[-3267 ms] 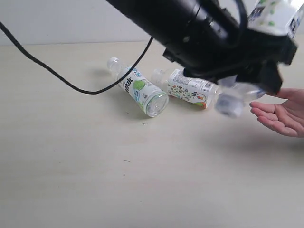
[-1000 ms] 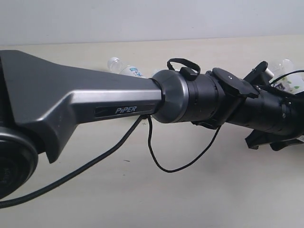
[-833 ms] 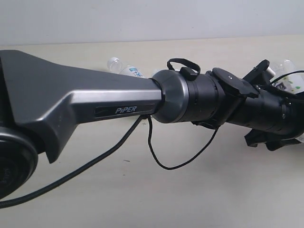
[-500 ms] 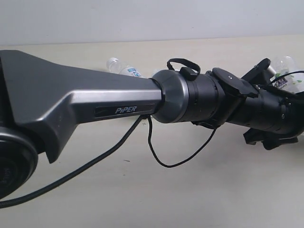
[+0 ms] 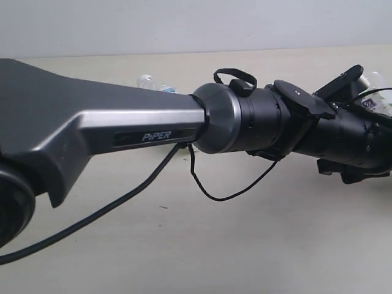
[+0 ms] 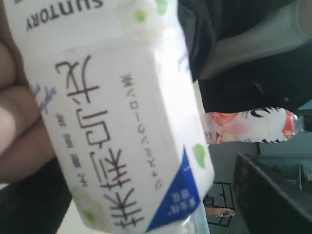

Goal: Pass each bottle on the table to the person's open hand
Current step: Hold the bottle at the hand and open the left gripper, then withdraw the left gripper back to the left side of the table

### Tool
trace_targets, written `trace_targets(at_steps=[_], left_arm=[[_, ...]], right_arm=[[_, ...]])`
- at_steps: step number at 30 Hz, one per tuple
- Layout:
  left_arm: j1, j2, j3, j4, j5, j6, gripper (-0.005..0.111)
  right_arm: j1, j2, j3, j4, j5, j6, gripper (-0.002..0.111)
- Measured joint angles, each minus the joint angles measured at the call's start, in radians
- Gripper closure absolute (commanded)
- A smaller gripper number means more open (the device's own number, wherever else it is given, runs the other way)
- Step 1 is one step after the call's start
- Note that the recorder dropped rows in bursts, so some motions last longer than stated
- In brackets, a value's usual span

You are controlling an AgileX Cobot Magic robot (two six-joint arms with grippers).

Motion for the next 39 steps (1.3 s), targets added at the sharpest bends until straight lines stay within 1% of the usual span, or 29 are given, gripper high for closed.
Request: trace_targets(at_steps=[7,10,13,15,19,22,23,25,28,31,35,37,39], left_arm=[[0.012,-0.052,0.000,0.051,0.072,0.024,0.023],[0.027,-0.060,0.000,0.080,0.144,0.025,0.023],[0.036,-0.060,0.000,0.105,0.181,0.025,0.023],[0.043,-0.060,0.000,0.138,0.199,0.025,0.023],[0.048,-0.083,0.000,0.278,0.205,0.025,0.023],[0.048,-0.115,0.000,0.354,0.214,0.025,0.023],[0.048,-0.131,0.000,0.406,0.228,0.025,0.023],[0.048,-0.170,0.002,0.518,0.255,0.004,0.028],[0.048,-0.216,0.014,0.698,0.277,-0.120,0.040],[0.057,-0.262,0.026,0.955,0.332,-0.313,0.052],[0.061,-0.324,0.048,1.393,0.471,-0.612,0.066],[0.063,-0.353,0.071,1.578,0.563,-0.749,0.069],[0.063,-0.373,0.101,1.773,0.688,-0.877,0.069]], right_arm=[[0.000,0.000,0.000,0.000,0.000,0.000,0.108],[0.000,0.000,0.000,0.000,0.000,0.000,0.108],[0.000,0.000,0.000,0.000,0.000,0.000,0.108],[0.000,0.000,0.000,0.000,0.000,0.000,0.108],[0.000,0.000,0.000,0.006,0.006,0.000,0.108],[0.000,0.000,0.000,0.006,0.006,0.000,0.108],[0.000,0.000,0.000,0.006,0.006,0.000,0.108],[0.000,0.000,0.000,0.006,0.004,0.000,0.108],[0.000,0.000,0.000,0.006,0.002,0.000,0.108],[0.000,0.000,0.000,0.006,0.002,0.000,0.108],[0.000,0.000,0.000,0.006,0.002,0.000,0.108],[0.000,0.000,0.000,0.006,0.000,0.000,0.108],[0.000,0.000,0.000,0.006,0.000,0.000,0.108]])
